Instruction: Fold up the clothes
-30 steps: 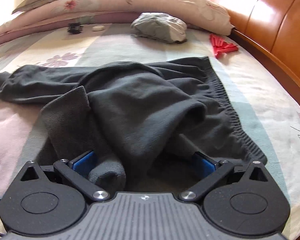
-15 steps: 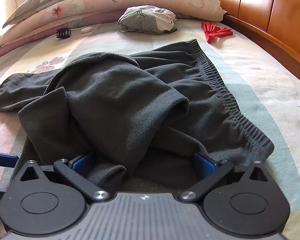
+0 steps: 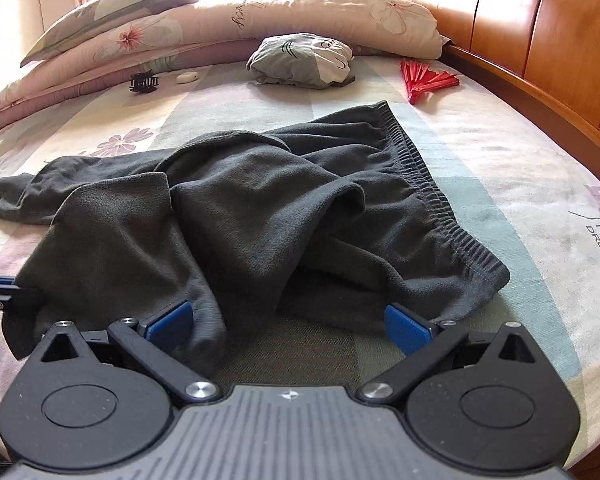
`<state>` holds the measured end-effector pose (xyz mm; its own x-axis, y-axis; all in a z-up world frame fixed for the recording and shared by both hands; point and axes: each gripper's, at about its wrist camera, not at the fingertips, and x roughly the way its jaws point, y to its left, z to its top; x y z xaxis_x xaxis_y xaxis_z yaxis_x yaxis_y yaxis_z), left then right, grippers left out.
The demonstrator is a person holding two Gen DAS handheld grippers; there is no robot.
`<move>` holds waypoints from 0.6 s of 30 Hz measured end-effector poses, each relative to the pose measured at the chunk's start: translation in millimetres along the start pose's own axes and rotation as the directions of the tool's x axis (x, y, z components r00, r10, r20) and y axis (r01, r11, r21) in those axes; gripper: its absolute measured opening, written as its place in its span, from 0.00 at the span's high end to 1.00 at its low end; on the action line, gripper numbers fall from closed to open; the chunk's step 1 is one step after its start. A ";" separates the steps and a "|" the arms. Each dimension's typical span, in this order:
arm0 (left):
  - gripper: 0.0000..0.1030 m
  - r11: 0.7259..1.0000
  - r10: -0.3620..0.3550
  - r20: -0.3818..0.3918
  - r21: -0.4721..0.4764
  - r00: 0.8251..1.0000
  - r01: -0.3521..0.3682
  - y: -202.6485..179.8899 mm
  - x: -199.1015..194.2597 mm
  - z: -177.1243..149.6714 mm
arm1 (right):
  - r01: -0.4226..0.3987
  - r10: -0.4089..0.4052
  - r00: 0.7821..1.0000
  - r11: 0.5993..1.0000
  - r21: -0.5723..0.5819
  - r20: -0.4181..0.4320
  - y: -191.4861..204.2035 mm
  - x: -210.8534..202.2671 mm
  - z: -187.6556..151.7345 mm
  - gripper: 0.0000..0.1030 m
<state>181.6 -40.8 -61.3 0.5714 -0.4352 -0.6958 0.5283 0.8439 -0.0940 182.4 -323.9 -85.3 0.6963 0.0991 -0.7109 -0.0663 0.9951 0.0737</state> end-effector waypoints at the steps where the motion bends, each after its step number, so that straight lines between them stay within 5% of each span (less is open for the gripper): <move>1: 0.96 0.999 0.035 -0.007 -0.003 0.999 -0.035 7.4 -8.8 -1.2 | -0.011 0.011 1.000 1.000 0.000 0.001 1.1 -4.1 -1.6 0.00; 8: 0.96 0.970 0.243 -0.042 0.008 0.969 -0.243 53.6 -55.1 -10.0 | -0.021 0.021 1.000 1.000 -0.022 0.004 17.7 -19.4 -5.4 0.00; 12: 0.92 0.961 0.277 -0.067 0.014 0.959 -0.277 68.3 -57.5 -10.2 | -0.035 0.036 0.999 0.999 -0.038 0.012 28.0 -25.4 -5.0 0.00; 15: 0.88 0.965 0.262 -0.037 0.040 0.964 -0.261 62.8 -52.7 -7.8 | -0.041 0.041 0.999 0.998 -0.051 0.014 34.6 -28.6 -4.2 0.00; 18: 0.74 0.990 0.132 0.031 0.040 0.991 -0.133 54.8 -57.5 -5.6 | -0.036 0.037 0.999 0.998 -0.055 0.010 37.4 -30.3 -4.2 0.00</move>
<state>174.2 32.2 -30.4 0.6556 -0.3297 -0.6794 0.4721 0.8811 0.0280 155.9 -289.6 -63.9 0.7007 0.1357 -0.7004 -0.1310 0.9895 0.0606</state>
